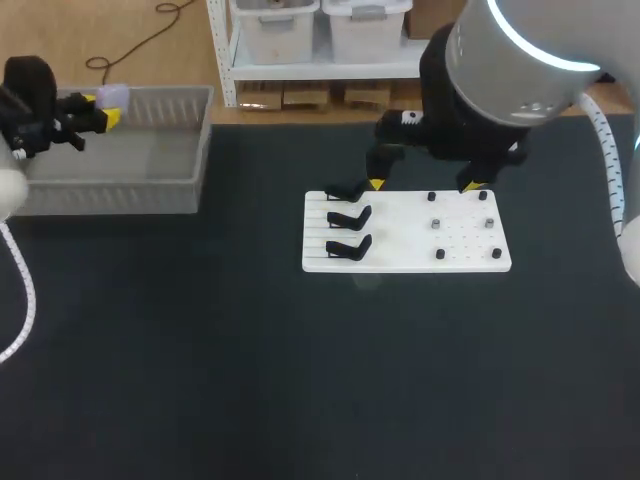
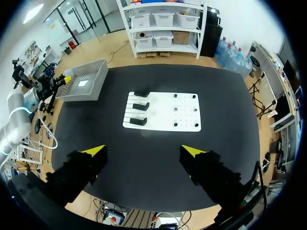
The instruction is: Pick up each earbud case from the left stands, insert the matching earbuds, close the lid, and place the case in the box.
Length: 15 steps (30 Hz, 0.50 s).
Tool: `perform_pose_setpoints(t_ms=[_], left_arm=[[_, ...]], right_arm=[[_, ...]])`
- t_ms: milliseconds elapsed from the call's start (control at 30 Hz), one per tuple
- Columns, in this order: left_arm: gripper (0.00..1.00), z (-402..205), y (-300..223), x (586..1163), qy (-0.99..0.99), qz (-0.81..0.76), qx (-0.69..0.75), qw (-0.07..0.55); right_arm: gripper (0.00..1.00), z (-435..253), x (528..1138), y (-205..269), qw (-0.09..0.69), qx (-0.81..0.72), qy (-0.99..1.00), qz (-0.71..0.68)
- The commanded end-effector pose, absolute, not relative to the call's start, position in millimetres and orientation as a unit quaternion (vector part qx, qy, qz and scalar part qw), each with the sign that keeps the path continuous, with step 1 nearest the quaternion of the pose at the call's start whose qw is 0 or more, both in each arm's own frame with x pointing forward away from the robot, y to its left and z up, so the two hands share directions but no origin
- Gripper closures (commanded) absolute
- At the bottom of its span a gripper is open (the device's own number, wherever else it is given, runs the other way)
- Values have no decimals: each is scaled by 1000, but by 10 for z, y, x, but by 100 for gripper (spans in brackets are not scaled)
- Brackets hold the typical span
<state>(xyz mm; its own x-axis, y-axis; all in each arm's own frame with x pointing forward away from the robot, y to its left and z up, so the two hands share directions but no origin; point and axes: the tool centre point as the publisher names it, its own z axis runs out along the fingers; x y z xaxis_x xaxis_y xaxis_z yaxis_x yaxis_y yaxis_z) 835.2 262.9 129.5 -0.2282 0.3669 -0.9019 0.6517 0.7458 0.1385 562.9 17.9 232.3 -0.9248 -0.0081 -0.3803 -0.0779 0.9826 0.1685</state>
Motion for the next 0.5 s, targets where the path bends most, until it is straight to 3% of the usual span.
perform_pose_setpoints(t_ms=[33, 100, 167, 200, 500], left_arm=[[100, 1195, 2628, 8557, 778, -108, 317, 532], [95, 1168, 2679, 8583, 781, -99, 317, 529], [45, 1142, 2701, 8589, 781, -97, 324, 525], [0, 1144, 2685, 8561, 782, -97, 323, 525], [0, 1272, 2692, 8455, 772, -95, 320, 541]], right_arm=[[0, 2316, 5617, 169, 195, -21, 976, 91], [0, 2316, 5617, 169, 195, -21, 976, 91], [0, 2316, 5617, 169, 195, -21, 976, 91], [0, 2316, 5617, 169, 195, -21, 976, 91], [0, 2316, 5617, 169, 195, -21, 976, 91]])
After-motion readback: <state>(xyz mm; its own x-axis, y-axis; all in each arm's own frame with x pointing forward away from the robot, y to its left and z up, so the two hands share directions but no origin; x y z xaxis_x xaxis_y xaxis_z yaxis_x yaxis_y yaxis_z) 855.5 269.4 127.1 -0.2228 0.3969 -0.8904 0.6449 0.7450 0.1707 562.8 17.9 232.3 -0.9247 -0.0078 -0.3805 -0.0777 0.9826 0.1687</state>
